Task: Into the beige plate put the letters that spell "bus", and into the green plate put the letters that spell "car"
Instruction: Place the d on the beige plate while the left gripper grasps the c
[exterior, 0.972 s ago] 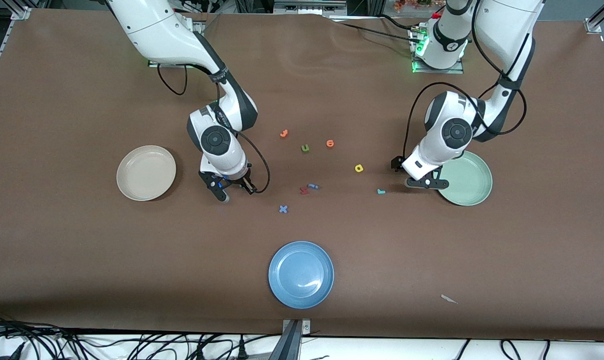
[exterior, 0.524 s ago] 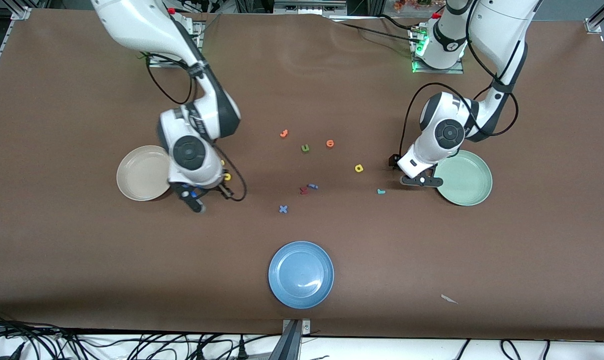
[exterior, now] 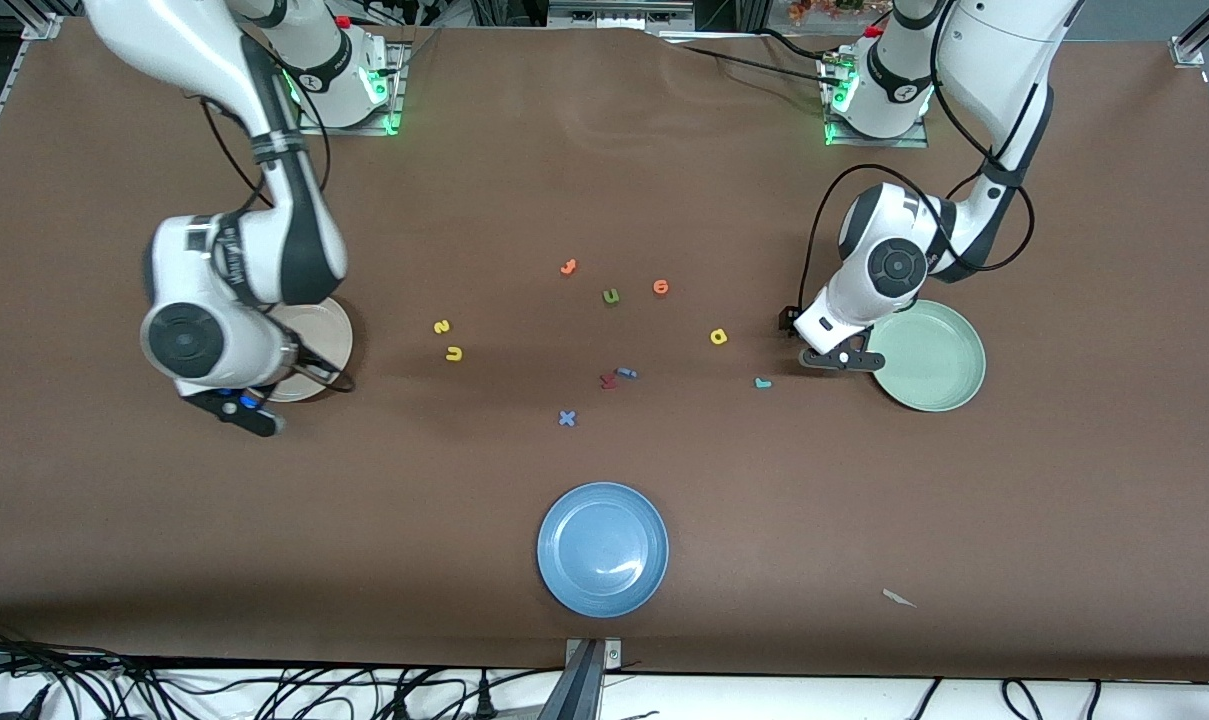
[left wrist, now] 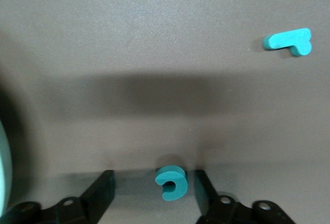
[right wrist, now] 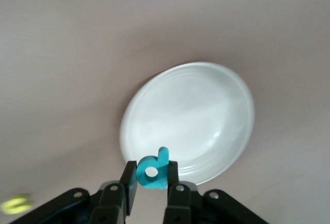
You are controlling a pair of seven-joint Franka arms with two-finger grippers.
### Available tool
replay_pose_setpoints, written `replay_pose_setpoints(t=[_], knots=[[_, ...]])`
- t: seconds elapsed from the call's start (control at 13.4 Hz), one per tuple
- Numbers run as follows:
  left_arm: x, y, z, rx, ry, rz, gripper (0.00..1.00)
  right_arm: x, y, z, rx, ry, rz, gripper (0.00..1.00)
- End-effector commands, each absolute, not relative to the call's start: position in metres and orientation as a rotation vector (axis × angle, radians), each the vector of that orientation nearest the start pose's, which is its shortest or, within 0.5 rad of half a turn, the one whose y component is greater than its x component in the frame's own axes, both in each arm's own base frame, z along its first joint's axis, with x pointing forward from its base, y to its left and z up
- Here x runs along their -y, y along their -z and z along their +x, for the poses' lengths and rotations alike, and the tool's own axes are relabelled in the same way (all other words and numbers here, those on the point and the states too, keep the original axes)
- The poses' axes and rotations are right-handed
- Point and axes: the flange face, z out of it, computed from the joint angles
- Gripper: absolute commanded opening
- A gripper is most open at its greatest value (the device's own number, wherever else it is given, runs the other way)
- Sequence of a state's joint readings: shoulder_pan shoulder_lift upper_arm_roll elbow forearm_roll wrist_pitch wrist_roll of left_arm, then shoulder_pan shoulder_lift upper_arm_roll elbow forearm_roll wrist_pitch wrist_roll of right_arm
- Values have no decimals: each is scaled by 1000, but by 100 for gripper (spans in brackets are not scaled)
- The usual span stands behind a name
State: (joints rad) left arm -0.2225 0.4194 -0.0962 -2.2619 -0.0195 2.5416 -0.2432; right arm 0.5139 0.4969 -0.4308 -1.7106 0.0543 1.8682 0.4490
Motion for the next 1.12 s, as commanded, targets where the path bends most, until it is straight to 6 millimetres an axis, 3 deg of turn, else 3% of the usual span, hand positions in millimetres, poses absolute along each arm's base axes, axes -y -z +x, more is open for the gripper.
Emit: replay_pose_setpoints(t=[0.0,0.07,0.3,0.37,0.52,0.6,0.67,0.75,0.9,1.05], knots=[[166,-158,486,-86,-243,-3131,57,-15,-284,611,-447,-504,-3202,0],[166,-158,486,-86,-246,-3130,52,1,-272,608,-399,-511,-3180,0],[166,-158,486,-86,-246,-3130,40,18,-226,587,-339,-503,-3192,0],[166,-158,486,-86,-246,-3130,33,21,-215,578,-325,-499,-3195,0],[166,-160,486,-86,-243,-3130,10,21,-212,576,-319,-492,-3197,2],[166,-161,487,-84,-241,-3131,4,21,-211,576,-319,-492,-3197,28],[165,-164,488,-84,-236,-3132,0,21,-212,576,-319,-490,-3197,93],[164,-166,488,-82,-245,-3129,0,20,-214,577,-321,-493,-3194,99],[159,-178,493,-90,-217,-3136,0,8,-229,581,-323,-479,-3186,99],[146,-212,503,-66,-185,-3136,0,-12,-258,590,-354,-448,-3176,99]])
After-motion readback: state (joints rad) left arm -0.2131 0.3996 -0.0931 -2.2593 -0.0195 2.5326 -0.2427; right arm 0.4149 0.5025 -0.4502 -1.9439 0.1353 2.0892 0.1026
